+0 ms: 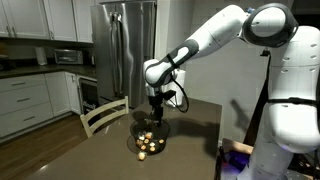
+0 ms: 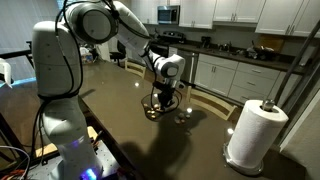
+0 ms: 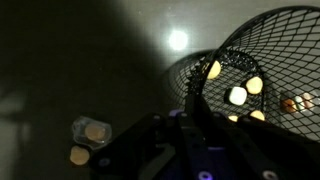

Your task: Move the black basket to the centre of the table

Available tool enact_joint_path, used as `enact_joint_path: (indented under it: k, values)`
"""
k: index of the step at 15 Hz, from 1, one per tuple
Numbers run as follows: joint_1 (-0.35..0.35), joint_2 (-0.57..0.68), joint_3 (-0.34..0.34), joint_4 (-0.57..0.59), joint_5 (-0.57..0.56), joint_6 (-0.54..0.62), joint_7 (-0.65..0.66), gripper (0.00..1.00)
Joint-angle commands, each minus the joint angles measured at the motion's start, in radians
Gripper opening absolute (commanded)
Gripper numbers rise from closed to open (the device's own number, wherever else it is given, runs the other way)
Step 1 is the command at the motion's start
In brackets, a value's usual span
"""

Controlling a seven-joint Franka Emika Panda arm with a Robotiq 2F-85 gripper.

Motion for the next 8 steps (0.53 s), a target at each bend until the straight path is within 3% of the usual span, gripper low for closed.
enact_joint_path:
  k: [1, 4, 5, 6, 8]
  values:
    - [-0.027, -0.086, -0.016, -0.137, 0.021, 0.07, -0.073, 0.01]
    - [-0.035, -0.12, -0.031, -0.19, 0.025, 0.096, -0.099, 0.01]
    - [-0.034, -0.127, -0.034, -0.2, 0.026, 0.1, -0.108, 0.31]
    - [-0.033, -0.135, -0.038, -0.209, 0.024, 0.101, -0.109, 0.32]
    - [-0.03, -0.142, -0.04, -0.22, 0.023, 0.1, -0.117, 0.44]
